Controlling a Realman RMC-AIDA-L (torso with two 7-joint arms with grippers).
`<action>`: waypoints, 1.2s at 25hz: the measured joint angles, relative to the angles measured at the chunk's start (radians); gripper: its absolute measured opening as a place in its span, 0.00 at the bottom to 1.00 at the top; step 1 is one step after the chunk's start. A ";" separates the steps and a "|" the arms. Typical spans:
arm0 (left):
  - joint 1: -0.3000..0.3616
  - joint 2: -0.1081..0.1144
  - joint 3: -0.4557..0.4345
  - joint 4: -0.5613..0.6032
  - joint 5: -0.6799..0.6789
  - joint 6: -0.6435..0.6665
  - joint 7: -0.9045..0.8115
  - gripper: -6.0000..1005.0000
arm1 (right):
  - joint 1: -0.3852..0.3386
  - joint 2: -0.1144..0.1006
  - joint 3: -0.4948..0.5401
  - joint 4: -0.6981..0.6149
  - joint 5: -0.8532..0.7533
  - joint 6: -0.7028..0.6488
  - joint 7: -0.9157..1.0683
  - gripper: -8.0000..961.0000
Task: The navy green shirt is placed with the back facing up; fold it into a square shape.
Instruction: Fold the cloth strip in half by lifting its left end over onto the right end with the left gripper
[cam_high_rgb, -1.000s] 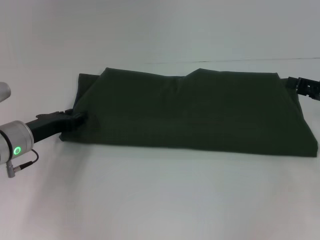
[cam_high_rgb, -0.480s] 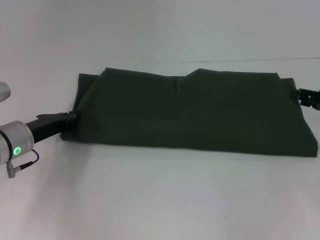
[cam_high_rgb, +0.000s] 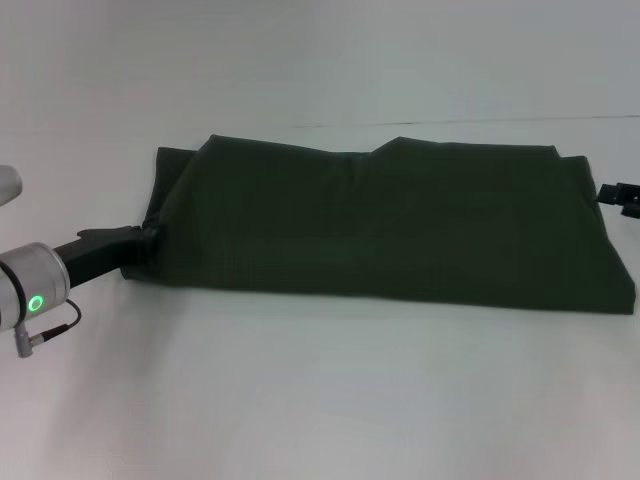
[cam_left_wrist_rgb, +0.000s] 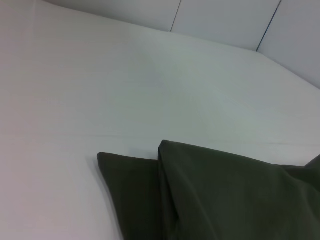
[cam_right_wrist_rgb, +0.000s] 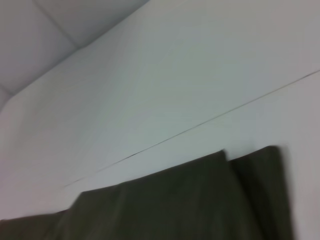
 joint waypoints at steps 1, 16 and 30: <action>0.000 0.000 0.000 0.000 -0.001 0.000 0.000 0.01 | 0.006 0.004 -0.016 0.008 -0.001 0.037 0.001 0.57; -0.008 0.001 0.003 0.000 -0.004 0.000 0.000 0.01 | 0.060 0.073 -0.133 0.034 -0.002 0.289 0.001 0.58; -0.013 0.001 0.002 0.000 0.000 -0.009 0.000 0.01 | 0.071 0.073 -0.139 0.062 -0.001 0.304 -0.001 0.58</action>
